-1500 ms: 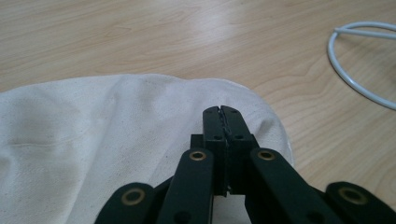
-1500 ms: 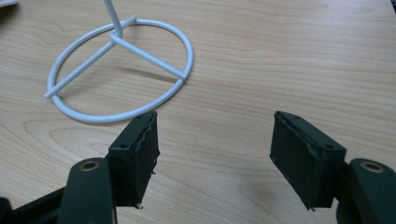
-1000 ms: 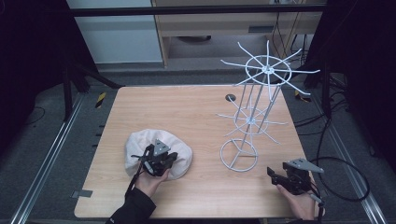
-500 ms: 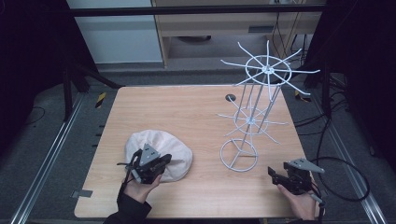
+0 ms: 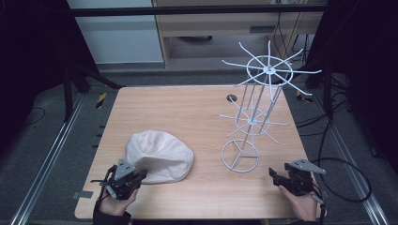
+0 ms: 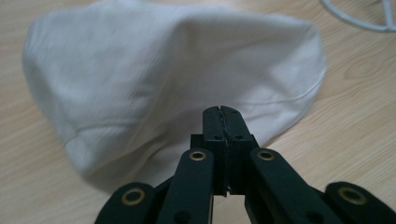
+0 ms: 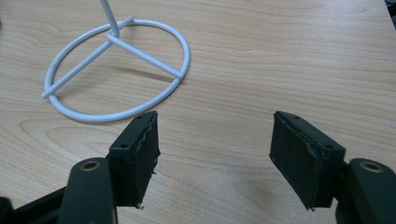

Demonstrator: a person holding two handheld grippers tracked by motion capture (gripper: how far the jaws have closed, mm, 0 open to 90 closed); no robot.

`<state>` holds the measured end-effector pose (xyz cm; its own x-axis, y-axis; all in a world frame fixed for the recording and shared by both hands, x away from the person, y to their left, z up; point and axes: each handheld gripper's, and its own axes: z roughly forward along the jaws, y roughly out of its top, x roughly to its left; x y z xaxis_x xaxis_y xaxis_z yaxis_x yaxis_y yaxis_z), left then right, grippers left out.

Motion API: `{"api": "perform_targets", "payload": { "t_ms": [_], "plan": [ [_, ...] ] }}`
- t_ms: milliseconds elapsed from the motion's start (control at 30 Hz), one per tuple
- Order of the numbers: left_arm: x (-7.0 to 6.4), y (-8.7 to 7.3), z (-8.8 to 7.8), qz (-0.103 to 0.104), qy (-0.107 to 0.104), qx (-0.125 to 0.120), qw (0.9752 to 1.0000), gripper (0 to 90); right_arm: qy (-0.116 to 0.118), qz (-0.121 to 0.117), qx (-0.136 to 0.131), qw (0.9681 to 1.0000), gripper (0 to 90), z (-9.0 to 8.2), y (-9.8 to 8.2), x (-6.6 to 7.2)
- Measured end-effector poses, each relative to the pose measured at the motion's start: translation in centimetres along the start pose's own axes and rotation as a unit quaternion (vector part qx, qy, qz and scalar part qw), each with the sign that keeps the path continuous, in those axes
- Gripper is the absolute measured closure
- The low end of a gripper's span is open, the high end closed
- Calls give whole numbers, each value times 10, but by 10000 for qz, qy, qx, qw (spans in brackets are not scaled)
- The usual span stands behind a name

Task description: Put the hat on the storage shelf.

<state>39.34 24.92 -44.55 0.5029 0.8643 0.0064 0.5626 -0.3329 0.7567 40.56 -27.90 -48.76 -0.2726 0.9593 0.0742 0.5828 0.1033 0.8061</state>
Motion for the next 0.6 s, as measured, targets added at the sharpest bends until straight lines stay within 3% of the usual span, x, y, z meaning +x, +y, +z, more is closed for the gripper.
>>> {"api": "perform_targets", "payload": {
  "t_ms": [200, 600],
  "plan": [
    [13, -10, 10, -93, 203, 372, 9991, 900, -7, 0, 5, 10000, 327, 0, 0, 0],
    [41, -10, 20, -464, 480, 457, 9967, 900, 8, 28, 14, 10000, 327, 0, 0, 0]
  ]
}}
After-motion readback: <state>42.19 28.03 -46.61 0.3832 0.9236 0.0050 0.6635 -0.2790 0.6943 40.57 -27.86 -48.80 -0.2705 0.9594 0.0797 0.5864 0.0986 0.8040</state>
